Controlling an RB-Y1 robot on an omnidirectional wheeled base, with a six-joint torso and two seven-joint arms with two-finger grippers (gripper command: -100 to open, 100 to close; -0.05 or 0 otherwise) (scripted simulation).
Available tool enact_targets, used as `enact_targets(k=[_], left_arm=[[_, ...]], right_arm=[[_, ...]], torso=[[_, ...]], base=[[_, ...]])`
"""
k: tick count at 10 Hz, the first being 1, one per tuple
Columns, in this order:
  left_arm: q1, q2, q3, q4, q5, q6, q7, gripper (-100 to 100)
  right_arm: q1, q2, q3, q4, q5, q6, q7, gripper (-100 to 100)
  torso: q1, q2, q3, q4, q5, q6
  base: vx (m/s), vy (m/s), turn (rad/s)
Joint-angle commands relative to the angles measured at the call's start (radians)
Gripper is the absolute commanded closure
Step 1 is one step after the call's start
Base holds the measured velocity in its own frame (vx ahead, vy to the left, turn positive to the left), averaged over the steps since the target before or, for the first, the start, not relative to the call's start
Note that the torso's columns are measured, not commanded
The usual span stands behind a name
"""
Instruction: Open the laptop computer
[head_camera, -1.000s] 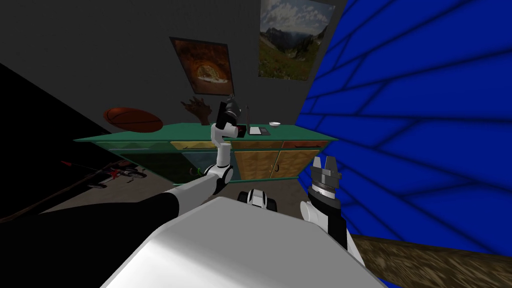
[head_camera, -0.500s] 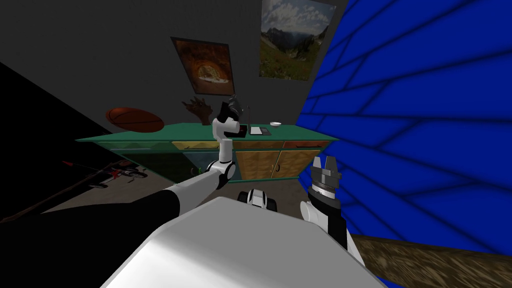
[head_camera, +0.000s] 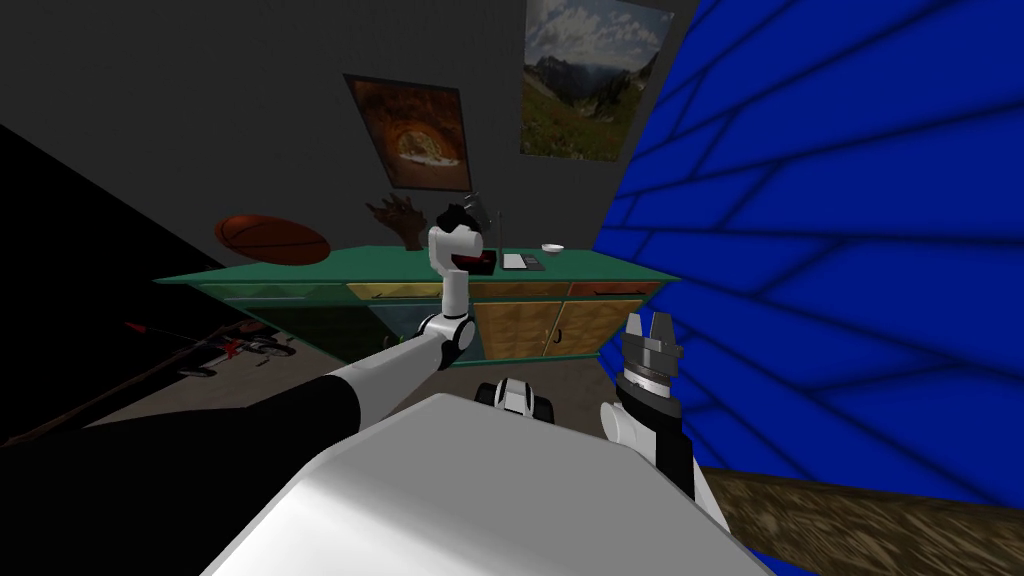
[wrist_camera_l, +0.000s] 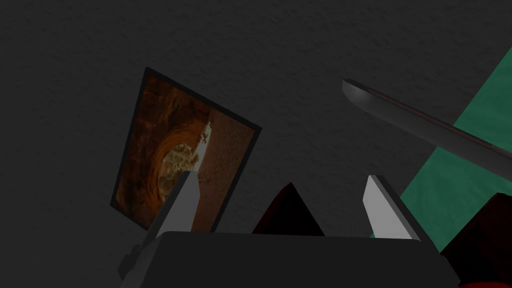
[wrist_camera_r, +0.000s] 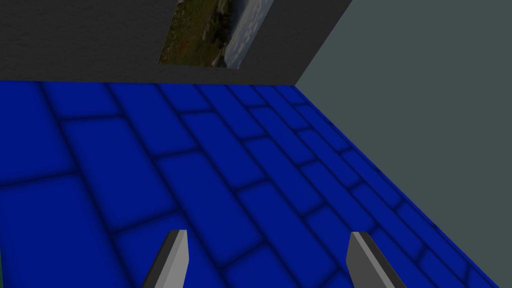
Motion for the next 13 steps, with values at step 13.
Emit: enact_targets(k=[13], left_arm=[[-0.226,-0.142,0.037,0.196,0.059,0.3,0.077,-100]], right_arm=[[0.0,0.0,0.0,0.0,0.0,0.0,0.0,0]], torso=[[-0.007,-0.002,-0.001,-0.002,-0.003,0.004]], base=[[-0.005,0.041,-0.006]])
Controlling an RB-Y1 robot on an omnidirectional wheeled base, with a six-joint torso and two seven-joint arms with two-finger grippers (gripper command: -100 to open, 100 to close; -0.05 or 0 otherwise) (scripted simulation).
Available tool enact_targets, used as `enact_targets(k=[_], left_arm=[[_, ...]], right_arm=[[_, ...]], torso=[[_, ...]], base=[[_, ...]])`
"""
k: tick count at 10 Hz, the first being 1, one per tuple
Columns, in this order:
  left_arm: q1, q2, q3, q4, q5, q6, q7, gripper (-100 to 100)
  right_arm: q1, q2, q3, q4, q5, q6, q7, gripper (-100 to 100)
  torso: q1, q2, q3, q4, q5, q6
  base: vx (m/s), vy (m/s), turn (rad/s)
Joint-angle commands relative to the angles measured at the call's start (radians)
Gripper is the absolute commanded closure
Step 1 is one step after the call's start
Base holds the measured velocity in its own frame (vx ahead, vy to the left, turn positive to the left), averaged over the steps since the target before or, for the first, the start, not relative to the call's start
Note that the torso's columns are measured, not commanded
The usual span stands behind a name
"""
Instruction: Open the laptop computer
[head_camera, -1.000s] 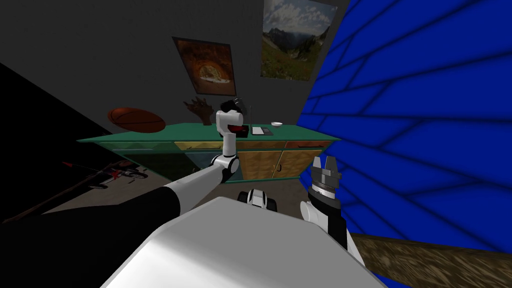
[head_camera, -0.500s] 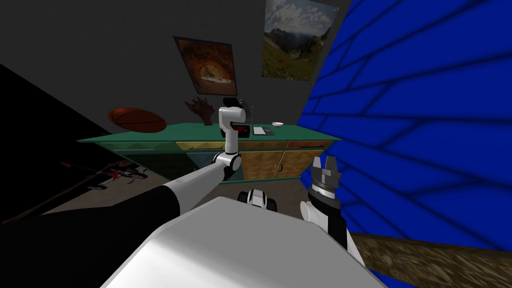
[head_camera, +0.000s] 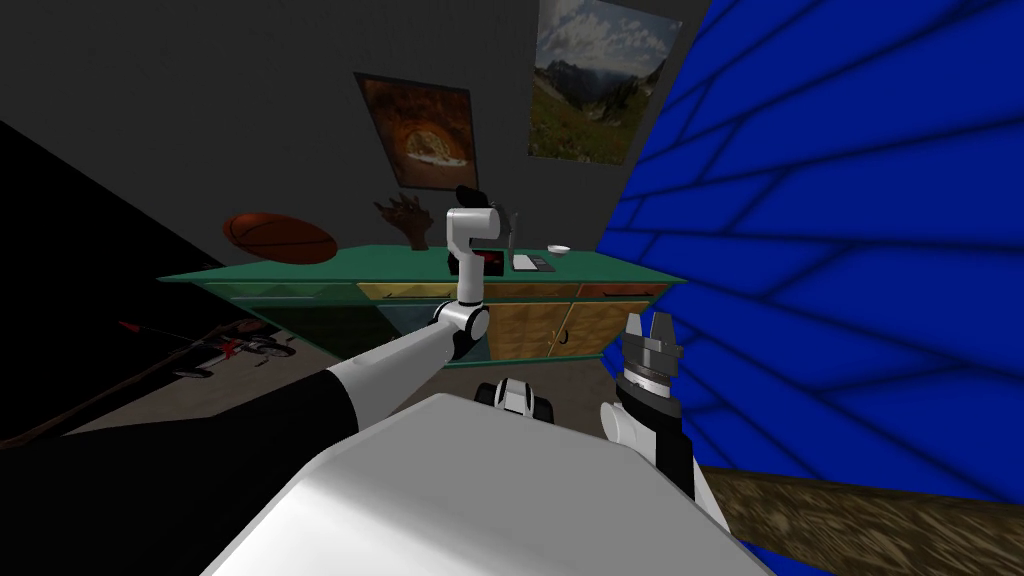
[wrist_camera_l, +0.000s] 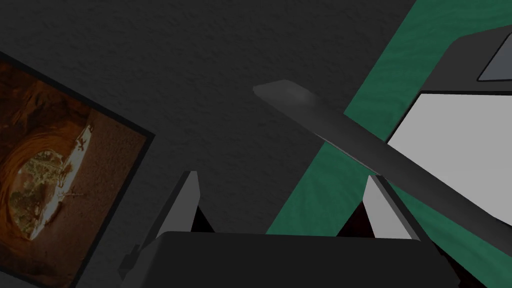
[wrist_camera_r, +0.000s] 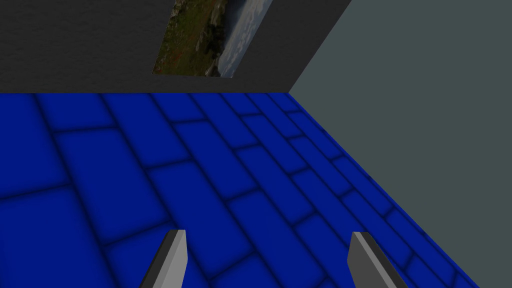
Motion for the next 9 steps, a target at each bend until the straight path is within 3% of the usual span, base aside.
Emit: enact_targets(k=[1,2,3,4,5,9], left_arm=[[-0.013,-0.011,0.005,0.018,0.007,0.006,0.002,-100],[-0.014,-0.012,0.005,0.019,0.008,0.007,0.002,-100],[-0.014,-0.012,0.005,0.019,0.008,0.007,0.002,100],[-0.036,0.0,-0.023,0.028,0.0,0.053,-0.029,100],[-0.036,0.0,-0.023,0.028,0.0,0.053,-0.029,100],[-0.081,0.024,-0.08,0.046,-0.018,0.144,-0.092,100]], right_arm=[[0.0,0.0,0.0,0.0,0.0,0.0,0.0,0],[0.0,0.0,0.0,0.0,0.0,0.0,0.0,0],[0.0,0.0,0.0,0.0,0.0,0.0,0.0,0],[0.0,0.0,0.0,0.0,0.0,0.0,0.0,0],[0.0,0.0,0.0,0.0,0.0,0.0,0.0,0],[0.0,0.0,0.0,0.0,0.0,0.0,0.0,0]], torso=[[0.0,-0.001,0.0,-0.001,0.0,0.0],[0.002,-0.001,0.0,0.0,0.001,-0.002],[0.005,0.001,0.0,0.001,0.002,-0.003],[0.007,0.002,0.001,0.002,0.003,-0.004],[0.005,0.002,0.001,0.002,0.002,-0.004],[0.006,0.002,0.001,0.002,0.003,-0.004]], base=[[-0.003,0.012,-0.001],[0.0,0.0,0.0],[0.0,0.0,0.0],[0.019,-0.035,-0.035],[0.035,-0.032,-0.015],[0.036,-0.035,-0.019]])
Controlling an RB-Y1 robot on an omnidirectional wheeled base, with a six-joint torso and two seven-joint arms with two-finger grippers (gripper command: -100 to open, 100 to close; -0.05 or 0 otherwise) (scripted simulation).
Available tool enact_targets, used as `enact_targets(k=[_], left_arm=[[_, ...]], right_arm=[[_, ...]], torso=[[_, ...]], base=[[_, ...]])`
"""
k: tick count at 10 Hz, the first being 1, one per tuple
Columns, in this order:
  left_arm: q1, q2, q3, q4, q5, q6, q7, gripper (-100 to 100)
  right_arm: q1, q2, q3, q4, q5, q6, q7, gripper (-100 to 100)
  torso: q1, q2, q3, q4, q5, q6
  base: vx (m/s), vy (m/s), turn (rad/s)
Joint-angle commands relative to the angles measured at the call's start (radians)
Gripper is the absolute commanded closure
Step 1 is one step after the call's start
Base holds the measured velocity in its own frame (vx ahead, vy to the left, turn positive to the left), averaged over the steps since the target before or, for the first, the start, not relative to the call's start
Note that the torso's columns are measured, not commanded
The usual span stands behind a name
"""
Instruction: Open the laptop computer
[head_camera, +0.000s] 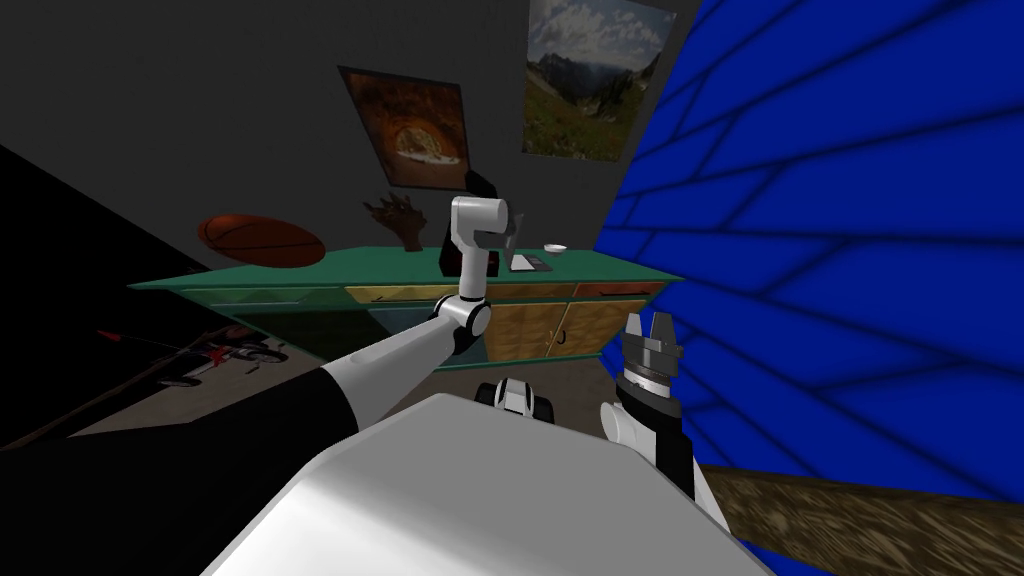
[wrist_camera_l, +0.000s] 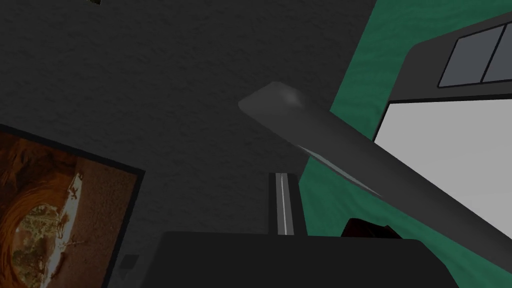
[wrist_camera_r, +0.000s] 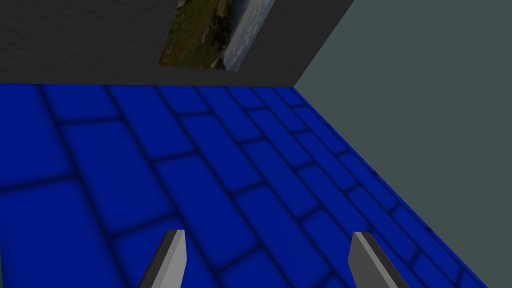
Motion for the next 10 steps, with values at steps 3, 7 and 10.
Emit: enact_targets(k=[3,7,10], left_arm=[[-0.051,0.027,-0.065,0.019,-0.02,0.11,-0.075,100],[-0.048,0.031,-0.054,0.005,-0.039,0.125,-0.054,-100],[-0.054,0.041,-0.043,-0.001,-0.047,0.13,-0.046,-100]], right_arm=[[0.0,0.0,0.0,0.0,0.0,0.0,0.0,0],[0.0,0.0,0.0,0.0,0.0,0.0,0.0,0],[0.0,0.0,0.0,0.0,0.0,0.0,0.0,0]], torso=[[0.0,0.0,0.0,0.0,0.0,0.0],[-0.003,0.003,0.002,0.001,-0.001,0.0],[-0.001,-0.002,-0.001,-0.001,-0.002,0.002]], base=[[0.04,-0.04,-0.021],[-0.006,-0.087,0.025],[0.007,-0.087,0.018]])
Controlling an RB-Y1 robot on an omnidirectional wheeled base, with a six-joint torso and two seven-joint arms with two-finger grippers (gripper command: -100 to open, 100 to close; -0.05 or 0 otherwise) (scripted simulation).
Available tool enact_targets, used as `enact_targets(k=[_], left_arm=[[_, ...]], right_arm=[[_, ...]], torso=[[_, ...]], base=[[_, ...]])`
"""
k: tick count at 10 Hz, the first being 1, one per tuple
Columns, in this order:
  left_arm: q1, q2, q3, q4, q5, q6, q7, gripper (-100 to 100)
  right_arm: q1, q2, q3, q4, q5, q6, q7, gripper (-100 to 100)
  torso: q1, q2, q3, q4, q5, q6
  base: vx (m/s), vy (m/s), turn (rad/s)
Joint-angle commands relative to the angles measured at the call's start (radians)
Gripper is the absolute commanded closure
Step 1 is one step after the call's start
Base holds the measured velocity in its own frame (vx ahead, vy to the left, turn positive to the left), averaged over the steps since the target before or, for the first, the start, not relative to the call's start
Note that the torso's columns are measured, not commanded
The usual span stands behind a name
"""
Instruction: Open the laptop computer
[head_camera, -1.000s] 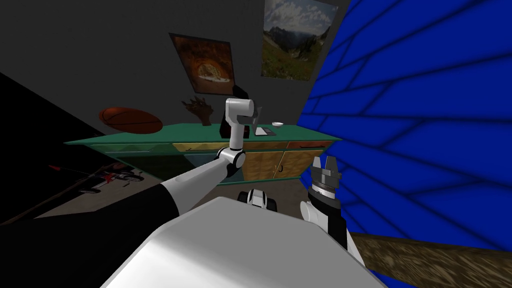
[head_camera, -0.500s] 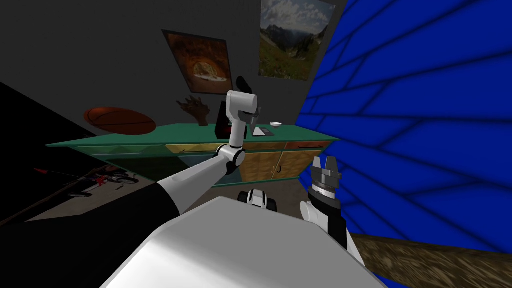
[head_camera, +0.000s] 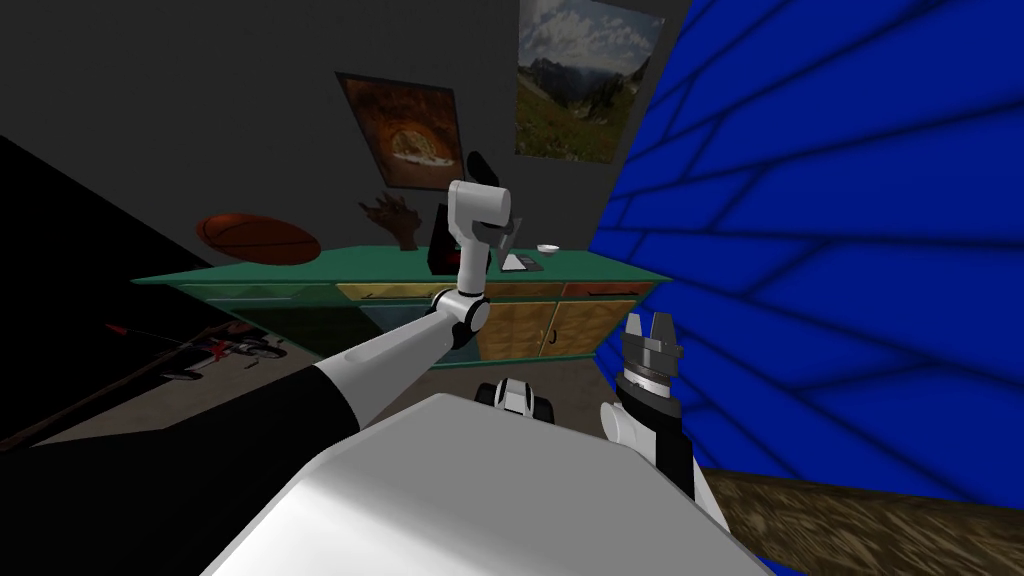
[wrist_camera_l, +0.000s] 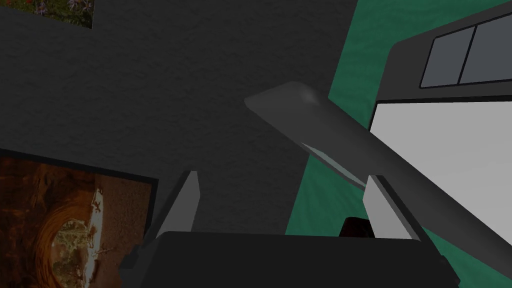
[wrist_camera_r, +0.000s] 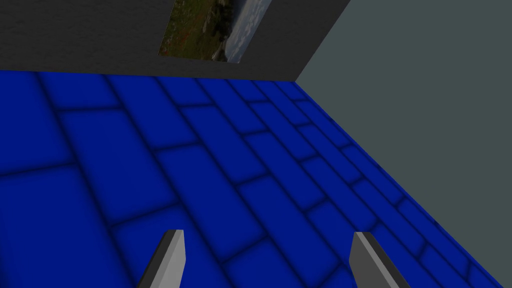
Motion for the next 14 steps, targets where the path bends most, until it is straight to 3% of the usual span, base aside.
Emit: enact_targets(k=[1,2,8,9,10,11,14], left_arm=[[-0.003,0.002,0.002,0.0,0.0,0.002,0.0,-100],[-0.004,0.002,0.002,0.0,0.0,0.003,0.001,100],[-0.06,0.031,-0.093,0.05,-0.019,0.13,-0.121,100],[-0.066,0.034,-0.104,0.056,-0.021,0.144,-0.134,100],[-0.061,0.032,-0.095,0.052,-0.019,0.129,-0.122,100],[-0.054,0.043,-0.105,0.066,-0.039,0.143,-0.13,-100],[-0.041,0.059,-0.117,0.087,-0.071,0.16,-0.135,-100]], right_arm=[[0.0,0.0,0.0,0.0,0.0,0.0,0.0,0],[0.0,0.0,0.0,0.0,0.0,0.0,0.0,0],[0.0,0.0,0.0,0.0,0.0,0.0,0.0,0],[0.0,0.0,0.0,0.0,0.0,0.0,0.0,0],[0.0,0.0,0.0,0.0,0.0,0.0,0.0,0],[0.0,0.0,0.0,0.0,0.0,0.0,0.0,0],[0.0,0.0,0.0,0.0,0.0,0.0,0.0,0]], torso=[[0.006,-0.006,-0.004,-0.001,0.003,-0.002],[0.006,-0.002,-0.002,-0.001,0.003,-0.003],[0.001,0.002,0.001,0.001,0.001,-0.002],[0.001,0.002,0.001,0.001,0.002,-0.002],[0.002,0.002,0.001,0.001,0.002,-0.003],[0.004,0.003,0.002,0.002,0.002,-0.003],[-0.004,0.002,0.001,0.001,0.0,-0.002]], base=[[0.068,-0.006,-0.005],[0.007,-0.004,0.001],[0.029,-0.055,-0.023],[0.033,-0.072,-0.021],[0.015,-0.034,-0.002],[-0.005,-0.112,0.064],[-0.008,-0.19,0.066]])
